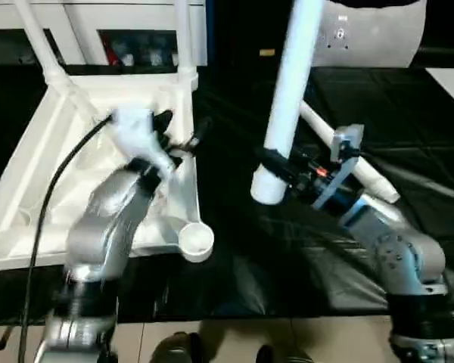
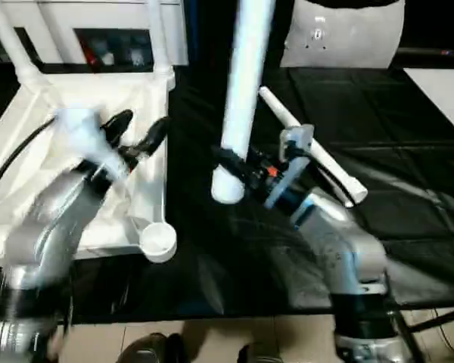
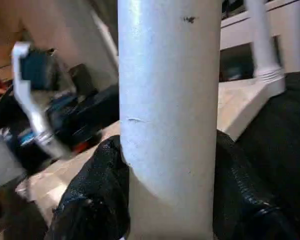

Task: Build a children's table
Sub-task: Pick table leg

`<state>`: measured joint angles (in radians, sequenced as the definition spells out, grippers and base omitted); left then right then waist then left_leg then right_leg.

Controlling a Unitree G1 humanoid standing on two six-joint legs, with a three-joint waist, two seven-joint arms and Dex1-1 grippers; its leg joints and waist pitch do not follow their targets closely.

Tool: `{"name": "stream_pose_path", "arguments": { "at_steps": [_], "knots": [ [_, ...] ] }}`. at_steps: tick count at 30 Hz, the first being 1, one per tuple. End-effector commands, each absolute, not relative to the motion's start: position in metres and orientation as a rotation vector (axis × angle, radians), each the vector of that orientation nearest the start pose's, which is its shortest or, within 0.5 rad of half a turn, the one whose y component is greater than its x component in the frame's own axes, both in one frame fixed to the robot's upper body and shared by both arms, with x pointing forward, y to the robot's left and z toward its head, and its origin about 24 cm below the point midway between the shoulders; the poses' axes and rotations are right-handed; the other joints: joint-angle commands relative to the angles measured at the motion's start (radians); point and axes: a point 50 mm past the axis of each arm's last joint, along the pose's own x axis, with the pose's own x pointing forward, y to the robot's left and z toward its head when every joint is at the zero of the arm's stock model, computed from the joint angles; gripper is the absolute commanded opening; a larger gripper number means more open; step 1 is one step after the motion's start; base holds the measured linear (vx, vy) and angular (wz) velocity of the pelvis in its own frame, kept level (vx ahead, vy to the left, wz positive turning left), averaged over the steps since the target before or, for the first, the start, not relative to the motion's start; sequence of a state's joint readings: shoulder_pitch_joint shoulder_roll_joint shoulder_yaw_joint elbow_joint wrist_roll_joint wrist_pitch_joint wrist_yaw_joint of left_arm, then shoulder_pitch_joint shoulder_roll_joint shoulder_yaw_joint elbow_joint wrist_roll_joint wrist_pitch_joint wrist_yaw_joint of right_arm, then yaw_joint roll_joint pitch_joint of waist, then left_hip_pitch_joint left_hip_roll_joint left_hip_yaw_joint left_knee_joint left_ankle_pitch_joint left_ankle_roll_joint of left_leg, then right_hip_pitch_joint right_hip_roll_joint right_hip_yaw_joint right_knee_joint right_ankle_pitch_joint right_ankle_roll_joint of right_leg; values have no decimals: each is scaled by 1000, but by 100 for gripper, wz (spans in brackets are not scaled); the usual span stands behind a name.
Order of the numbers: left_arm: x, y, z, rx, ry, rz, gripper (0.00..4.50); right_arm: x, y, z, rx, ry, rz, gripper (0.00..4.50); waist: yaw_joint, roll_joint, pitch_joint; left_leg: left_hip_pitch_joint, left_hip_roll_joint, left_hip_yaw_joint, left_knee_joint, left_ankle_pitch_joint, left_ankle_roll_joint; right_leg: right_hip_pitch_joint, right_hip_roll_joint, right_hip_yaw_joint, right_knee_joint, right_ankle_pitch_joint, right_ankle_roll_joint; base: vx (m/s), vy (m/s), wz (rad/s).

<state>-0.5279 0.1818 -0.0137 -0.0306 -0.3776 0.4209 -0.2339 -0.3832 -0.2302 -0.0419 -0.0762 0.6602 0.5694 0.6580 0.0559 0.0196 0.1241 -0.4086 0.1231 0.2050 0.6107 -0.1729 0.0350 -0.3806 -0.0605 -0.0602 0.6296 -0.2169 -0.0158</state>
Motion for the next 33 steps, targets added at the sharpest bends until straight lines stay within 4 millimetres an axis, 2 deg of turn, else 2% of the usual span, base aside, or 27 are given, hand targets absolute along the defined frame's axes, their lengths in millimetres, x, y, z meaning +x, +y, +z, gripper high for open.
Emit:
{"name": "stream_pose_path", "arguments": {
  "at_steps": [1, 2, 5, 7, 8, 9, 11, 13, 14, 17, 20, 23, 24, 25, 26, 29, 31, 32, 33],
  "knots": [
    [331, 97, 171, -121, -106, -562, 450, 291, -117, 139, 380, 2, 993, 191, 5, -13, -94, 35, 113, -57, -65, -104, 24, 32, -117, 65, -68, -75, -241, 0, 0, 0],
    [332, 86, 177, -86, -110, -620, 450, 291, -115, 136, 363, 16, 997, 191, 8, -14, -97, 34, 113, -57, -63, -89, 32, 32, -118, 63, -65, -60, -245, 0, 0, 0],
    [325, 73, 187, -55, -140, -728, 450, 293, -114, 131, 326, 32, 970, 191, 9, -18, -96, 29, 112, -57, -63, -84, 47, 32, -117, 61, -65, -52, -249, 0, 0, 0],
    [310, 58, 200, -54, -170, -882, 450, 296, -116, 125, 284, 49, 930, 191, 11, -18, -97, 30, 114, -57, -62, -88, 42, 34, -123, 61, -64, -68, -251, 0, 0, 0],
    [307, 56, 201, -52, -172, -905, 450, 296, -116, 124, 275, 52, 928, 191, 11, -17, -97, 29, 114, -58, -62, -83, 40, 34, -120, 59, -63, -69, -255, 0, 0, 0],
    [303, 52, 202, -42, -168, -941, 450, 296, -116, 124, 266, 54, 928, 191, 13, -1, -94, 30, 113, -59, -61, -93, 38, 31, -119, 60, -64, -79, -259, 0, 0, 0],
    [295, 45, 203, -13, -169, -1010, 450, 297, -115, 122, 255, 59, 924, 191, 10, -11, -93, 30, 115, -59, -64, -115, 37, 33, -117, 60, -68, -89, -258, 0, 0, 0],
    [290, 41, 203, -1, -172, -1052, 450, 297, -115, 122, 248, 63, 918, 191, 11, -10, -93, 32, 116, -59, -65, -121, 32, 32, -116, 60, -69, -100, -257, 0, 0, 0],
    [286, 36, 202, 8, -172, -1086, 450, 298, -115, 120, 235, 68, 908, 191, 11, -5, -92, 31, 116, -60, -66, -125, 26, 33, -115, 60, -67, -98, -256, 0, 0, 0],
    [284, 32, 198, 24, -162, -1092, 450, 300, -115, 118, 212, 69, 891, 191, 12, -9, -92, 34, 116, -59, -67, -146, 9, 32, -117, 62, -71, -119, -255, 0, 0, 0],
    [291, 40, 198, 33, -168, -1020, 450, 300, -115, 119, 210, 62, 889, 191, 9, -9, -94, 29, 116, -61, -66, -132, 18, 36, -116, 61, -67, -81, -255, 0, 0, 0],
    [301, 57, 206, -19, -206, -922, 450, 301, -117, 119, 209, 57, 868, 191, 5, -12, -91, 28, 114, -59, -65, -146, 18, 37, -117, 62, -71, -109, -253, 0, 0, 0],
    [302, 72, 211, -50, -221, -897, 450, 301, -120, 117, 208, 60, 851, 191, 5, -9, -91, 27, 113, -61, -64, -146, 16, 38, -118, 61, -72, -118, -252, 0, 0, 0],
    [302, 72, 211, -50, -221, -897, 450, 301, -120, 117, 208, 60, 851, 191, 6, -8, -92, 29, 114, -61, -65, -143, 14, 36, -117, 61, -70, -117, -252, 0, 0, 0],
    [298, 81, 215, -85, -233, -940, 450, 302, -123, 115, 202, 64, 828, 191, 4, -8, -91, 29, 113, -61, -66, -143, 11, 35, -114, 59, -70, -114, -254, 0, 0, 0],
    [285, 89, 221, -166, -253, -1045, 450, 304, -126, 113, 197, 63, 792, 191, 6, -2, -93, 34, 115, -58, -64, -127, 3, 30, -113, 59, -59, -77, -268, 0, 0, 0],
    [277, 93, 223, -167, -262, -1089, 450, 305, -128, 113, 204, 56, 768, 191, 7, -1, -94, 35, 117, -57, -67, -128, 1, 29, -111, 58, -58, -64, -276, 0, 0, 0],
    [276, 94, 222, -162, -260, -1096, 450, 305, -129, 113, 205, 57, 765, 191, 9, 0, -92, 37, 117, -56, -68, -129, 4, 24, -105, 58, -59, -57, -274, 0, 0, 0],
    [274, 98, 219, -141, -247, -1099, 450, 306, -129, 113, 202, 56, 761, 191, 10, 1, -90, 36, 116, -56, -70, -140, 4, 25, -105, 59, -59, -65, -269, 0, 0, 0]
  ]
}}
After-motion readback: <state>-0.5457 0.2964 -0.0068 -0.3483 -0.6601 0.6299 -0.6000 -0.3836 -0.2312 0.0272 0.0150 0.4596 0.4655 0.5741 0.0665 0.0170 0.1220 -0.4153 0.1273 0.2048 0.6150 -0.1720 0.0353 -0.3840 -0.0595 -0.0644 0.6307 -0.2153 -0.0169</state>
